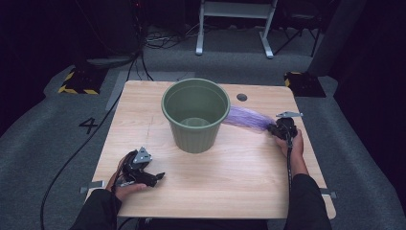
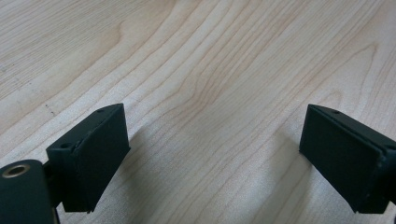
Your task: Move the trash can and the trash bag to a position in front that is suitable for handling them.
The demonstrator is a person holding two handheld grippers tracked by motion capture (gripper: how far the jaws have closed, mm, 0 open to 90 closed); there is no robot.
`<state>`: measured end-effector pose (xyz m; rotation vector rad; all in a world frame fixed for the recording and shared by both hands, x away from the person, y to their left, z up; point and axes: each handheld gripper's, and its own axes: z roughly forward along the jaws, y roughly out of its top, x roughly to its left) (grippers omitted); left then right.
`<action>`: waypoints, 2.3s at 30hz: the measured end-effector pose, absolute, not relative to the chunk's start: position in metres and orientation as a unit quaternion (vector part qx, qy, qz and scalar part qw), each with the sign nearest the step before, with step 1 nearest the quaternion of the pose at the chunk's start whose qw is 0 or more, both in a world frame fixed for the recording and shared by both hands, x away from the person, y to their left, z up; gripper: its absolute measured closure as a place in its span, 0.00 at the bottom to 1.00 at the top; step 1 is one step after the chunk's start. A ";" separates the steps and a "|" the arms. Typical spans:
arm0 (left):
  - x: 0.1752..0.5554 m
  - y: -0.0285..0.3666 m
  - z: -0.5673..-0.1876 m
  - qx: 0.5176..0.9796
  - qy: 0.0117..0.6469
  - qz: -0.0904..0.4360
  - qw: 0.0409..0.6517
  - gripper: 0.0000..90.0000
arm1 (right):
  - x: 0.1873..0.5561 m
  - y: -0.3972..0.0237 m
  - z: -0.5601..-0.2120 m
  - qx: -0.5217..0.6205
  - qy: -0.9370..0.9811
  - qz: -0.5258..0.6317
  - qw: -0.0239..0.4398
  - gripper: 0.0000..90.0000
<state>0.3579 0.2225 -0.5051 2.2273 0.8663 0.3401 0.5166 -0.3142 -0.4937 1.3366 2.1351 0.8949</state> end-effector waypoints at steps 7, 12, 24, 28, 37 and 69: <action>0.358 0.222 -0.505 0.863 0.336 0.132 0.355 0.08 | 0.493 -0.303 -0.491 0.462 0.793 0.324 0.229 0.95; 0.359 0.221 -0.505 0.863 0.335 0.132 0.355 0.08 | 0.465 -0.292 -0.491 0.432 0.810 0.336 0.211 0.92; 0.359 0.221 -0.505 0.864 0.333 0.131 0.355 0.08 | 0.413 -0.280 -0.487 0.397 0.814 0.385 0.178 0.85; 0.359 0.221 -0.505 0.864 0.333 0.131 0.355 0.08 | 0.398 -0.273 -0.484 0.381 0.816 0.396 0.177 0.75; 0.359 0.221 -0.505 0.864 0.333 0.131 0.355 0.08 | 0.369 -0.270 -0.461 0.364 0.806 0.405 0.231 0.45; 0.360 0.221 -0.505 0.865 0.330 0.130 0.355 0.08 | 0.408 -0.302 -0.490 0.373 0.824 0.395 0.159 0.86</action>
